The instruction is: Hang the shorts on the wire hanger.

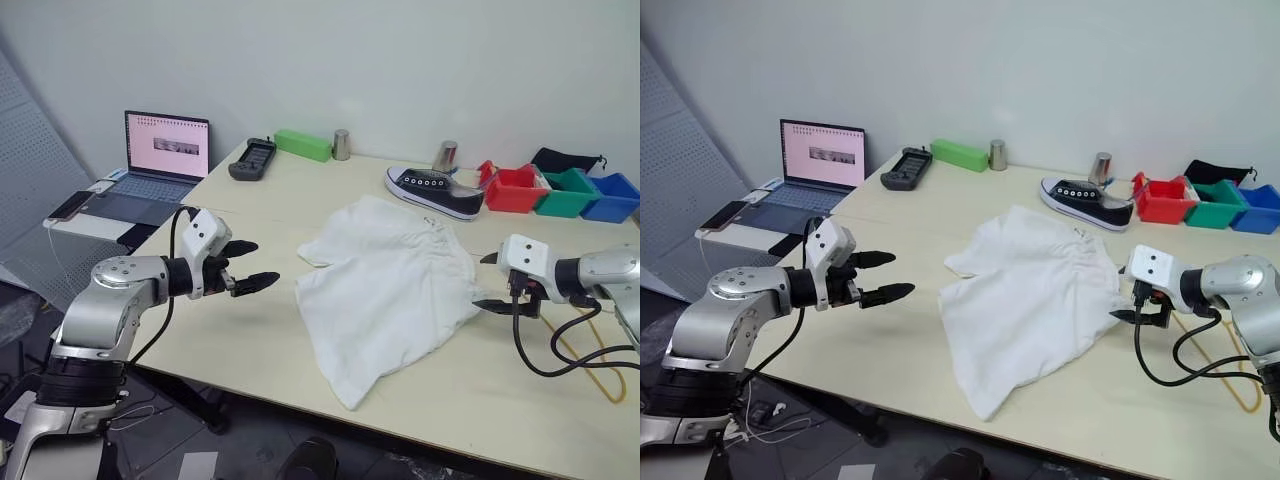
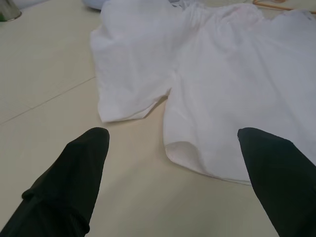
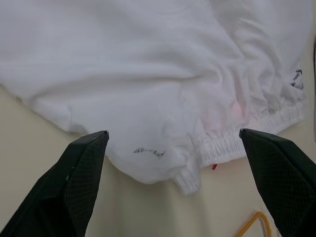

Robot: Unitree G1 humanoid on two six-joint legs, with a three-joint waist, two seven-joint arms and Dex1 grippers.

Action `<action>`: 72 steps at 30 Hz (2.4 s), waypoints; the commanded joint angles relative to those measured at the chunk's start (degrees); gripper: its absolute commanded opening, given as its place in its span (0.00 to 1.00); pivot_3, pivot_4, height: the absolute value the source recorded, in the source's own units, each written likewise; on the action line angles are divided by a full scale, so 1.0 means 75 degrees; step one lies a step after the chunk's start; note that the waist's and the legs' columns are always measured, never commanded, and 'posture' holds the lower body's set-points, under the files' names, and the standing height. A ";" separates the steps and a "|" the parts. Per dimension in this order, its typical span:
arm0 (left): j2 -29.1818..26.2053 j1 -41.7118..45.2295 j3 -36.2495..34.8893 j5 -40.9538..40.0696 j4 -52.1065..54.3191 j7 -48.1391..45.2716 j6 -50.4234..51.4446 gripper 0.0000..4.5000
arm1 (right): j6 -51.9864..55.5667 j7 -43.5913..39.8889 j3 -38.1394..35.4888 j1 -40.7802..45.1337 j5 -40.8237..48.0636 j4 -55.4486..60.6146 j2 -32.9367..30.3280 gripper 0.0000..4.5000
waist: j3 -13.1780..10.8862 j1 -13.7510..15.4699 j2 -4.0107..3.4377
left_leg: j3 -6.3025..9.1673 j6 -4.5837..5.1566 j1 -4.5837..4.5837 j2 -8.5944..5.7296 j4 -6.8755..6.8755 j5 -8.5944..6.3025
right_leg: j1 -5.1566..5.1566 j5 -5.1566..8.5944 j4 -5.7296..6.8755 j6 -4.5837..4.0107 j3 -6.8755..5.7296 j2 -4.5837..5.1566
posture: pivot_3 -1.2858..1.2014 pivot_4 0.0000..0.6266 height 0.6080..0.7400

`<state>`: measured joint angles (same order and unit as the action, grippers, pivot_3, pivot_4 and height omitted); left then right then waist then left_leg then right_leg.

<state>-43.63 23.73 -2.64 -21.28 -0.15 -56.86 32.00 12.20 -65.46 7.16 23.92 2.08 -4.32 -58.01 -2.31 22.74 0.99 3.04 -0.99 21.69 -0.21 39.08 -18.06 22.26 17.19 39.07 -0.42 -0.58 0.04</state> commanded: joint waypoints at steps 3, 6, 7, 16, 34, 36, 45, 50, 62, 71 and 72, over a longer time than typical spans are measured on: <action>0.0141 0.0071 0.0056 -0.0080 0.0425 0.0065 0.0019 0.99 | -0.1877 0.0791 0.0618 0.0684 -0.1434 -0.1230 0.0192 1.00 | 0.0001 0.0003 0.0001 | -0.0006 -0.0001 -0.0001 -0.0001 0.0002 0.0000 | 0.0001 -0.0001 0.0002 0.0001 0.0003 0.0000 | 0.68 0.00 1.00; 0.0147 -0.0132 0.0247 -0.0341 0.0913 -0.0208 0.0311 0.99 | -0.2940 0.1134 0.1171 0.1228 -0.2208 -0.2248 0.0436 1.00 | 0.0001 -0.0029 0.0001 | -0.0010 -0.0002 -0.0001 0.0001 0.0001 0.0001 | 0.0003 -0.0001 0.0003 0.0000 0.0006 -0.0002 | 0.68 0.00 1.00; 0.0131 -0.0207 0.0333 -0.0414 0.1102 -0.0323 0.0379 0.99 | -0.3176 0.1174 0.1312 0.1409 -0.2358 -0.2573 0.0543 1.00 | 0.0001 -0.0052 0.0001 | -0.0009 -0.0002 -0.0001 0.0002 0.0001 0.0001 | 0.0004 -0.0001 0.0003 0.0000 0.0007 -0.0002 | 0.68 0.00 1.00; 0.0448 -0.0688 0.1756 -0.0475 0.2576 -0.0752 0.0451 0.99 | -0.4966 0.0854 0.2263 0.2757 -0.3367 -0.5185 0.0918 1.00 | 0.0002 -0.0072 0.0003 | -0.0009 -0.0017 0.0001 -0.0002 0.0007 0.0010 | 0.0000 -0.0001 0.0003 -0.0001 0.0016 0.0006 | 0.69 0.00 1.00; 0.1403 -0.0414 0.3687 0.0859 0.1481 -0.1351 -0.1297 0.99 | -0.4750 -0.0286 0.2091 0.3024 -0.3214 -0.5660 0.0543 1.00 | 0.0014 -0.0126 -0.0015 | -0.0017 -0.0016 0.0000 -0.0002 0.0019 0.0010 | -0.0003 -0.0002 0.0008 -0.0004 0.0015 0.0005 | 0.66 0.00 1.00; 0.1525 -0.0392 0.3900 0.1100 0.1312 -0.1346 -0.1497 0.99 | -0.4861 -0.0009 0.2175 0.3139 -0.3374 -0.5949 0.0801 1.00 | 0.0015 -0.0193 -0.0017 | -0.0021 -0.0017 -0.0001 -0.0004 0.0026 0.0010 | -0.0003 -0.0002 0.0016 -0.0004 0.0015 0.0002 | 0.66 0.00 1.00; 0.1799 -0.0183 0.4612 0.2498 0.0238 -0.1004 -0.2520 0.99 | -0.5110 0.0678 0.2170 0.3712 -0.3508 -0.6778 0.1726 1.00 | 0.0018 -0.0420 -0.0027 | -0.0015 -0.0015 -0.0004 -0.0004 0.0092 0.0010 | 0.0003 0.0002 0.0097 -0.0011 0.0022 -0.0003 | 0.67 0.00 1.00; 0.1818 -0.0016 0.4665 0.2848 -0.0208 -0.1050 -0.2748 0.99 | -0.5207 0.0946 0.2274 0.3832 -0.3693 -0.7183 0.1891 1.00 | 0.0020 -0.0472 -0.0029 | -0.0015 -0.0014 -0.0003 -0.0009 0.0106 0.0009 | 0.0002 0.0002 0.0110 -0.0011 0.0023 -0.0003 | 0.67 0.00 1.00; 0.1786 0.0302 0.4546 0.2881 -0.0605 -0.1216 -0.2873 0.63 | -0.5205 0.2114 0.2551 0.4243 -0.4363 -0.8291 0.2197 0.51 | 0.0028 -0.0716 -0.0043 | -0.0015 -0.0014 -0.0013 -0.0006 0.0106 0.0010 | 0.0002 0.0003 0.0126 -0.0012 0.0027 -0.0003 | 0.67 0.00 1.00; 0.1828 0.0381 0.4458 0.2839 -0.0725 -0.1174 -0.2875 0.23 | -0.5314 0.2285 0.2531 0.4427 -0.4377 -0.8506 0.2490 0.05 | 0.0029 -0.0790 -0.0044 | -0.0014 -0.0014 -0.0019 -0.0006 0.0105 0.0011 | 0.0002 0.0003 0.0133 -0.0012 0.0031 -0.0003 | 0.67 0.00 1.00; 0.1838 0.0397 0.4451 0.2840 -0.0755 -0.1164 -0.2889 0.17 | -0.5324 0.2263 0.2506 0.4433 -0.4338 -0.8505 0.2522 0.00 | 0.0029 -0.0789 -0.0044 | -0.0015 -0.0014 -0.0019 -0.0005 0.0105 0.0011 | 0.0002 0.0003 0.0132 -0.0012 0.0031 -0.0003 | 0.68 0.00 1.00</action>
<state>-29.88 25.55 31.88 -1.25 -5.22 -65.77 10.66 -27.05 -48.52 26.61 55.12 -30.81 -67.85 -39.14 -2.09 16.82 0.66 2.93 -1.09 21.55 -0.25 39.87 -17.98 22.28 17.21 40.07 -0.51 -0.34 0.02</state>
